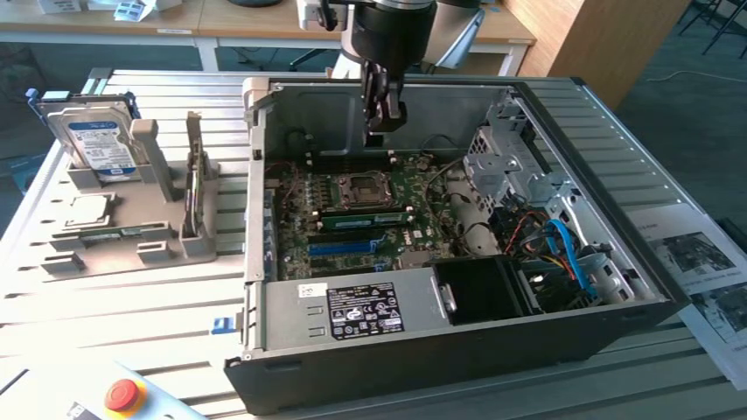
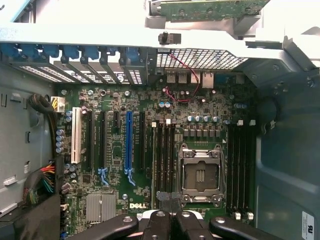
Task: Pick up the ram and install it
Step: 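Press down the ram until it locks into place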
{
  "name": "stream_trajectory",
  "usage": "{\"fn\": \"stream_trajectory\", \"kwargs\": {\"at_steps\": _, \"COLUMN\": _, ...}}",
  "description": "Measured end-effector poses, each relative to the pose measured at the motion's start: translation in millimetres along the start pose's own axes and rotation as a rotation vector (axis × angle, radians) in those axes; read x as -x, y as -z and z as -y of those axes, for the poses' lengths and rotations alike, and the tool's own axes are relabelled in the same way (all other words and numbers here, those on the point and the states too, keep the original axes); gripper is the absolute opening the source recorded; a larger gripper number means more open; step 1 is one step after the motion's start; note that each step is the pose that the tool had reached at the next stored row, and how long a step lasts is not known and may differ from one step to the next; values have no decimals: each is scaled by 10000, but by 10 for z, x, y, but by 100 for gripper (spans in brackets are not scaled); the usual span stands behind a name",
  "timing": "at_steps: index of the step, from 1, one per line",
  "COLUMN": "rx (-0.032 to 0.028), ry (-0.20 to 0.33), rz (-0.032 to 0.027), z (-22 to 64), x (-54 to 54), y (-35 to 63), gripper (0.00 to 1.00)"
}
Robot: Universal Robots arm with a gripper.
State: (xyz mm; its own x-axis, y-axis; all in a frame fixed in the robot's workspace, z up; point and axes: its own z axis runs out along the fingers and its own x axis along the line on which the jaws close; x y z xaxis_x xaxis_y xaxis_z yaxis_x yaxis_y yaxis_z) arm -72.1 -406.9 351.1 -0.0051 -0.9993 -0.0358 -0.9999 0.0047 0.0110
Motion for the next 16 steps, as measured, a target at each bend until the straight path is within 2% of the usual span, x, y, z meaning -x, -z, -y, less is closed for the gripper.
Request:
{"fn": "stream_trajectory", "kwargs": {"at_steps": 12, "rx": 0, "ry": -13, "rz": 0, "z": 0, "x": 0, "y": 0, "gripper": 10}}
{"fn": "stream_trajectory", "kwargs": {"at_steps": 16, "rx": -23, "ry": -627, "rz": 8, "z": 0, "x": 0, "y": -1, "gripper": 10}}
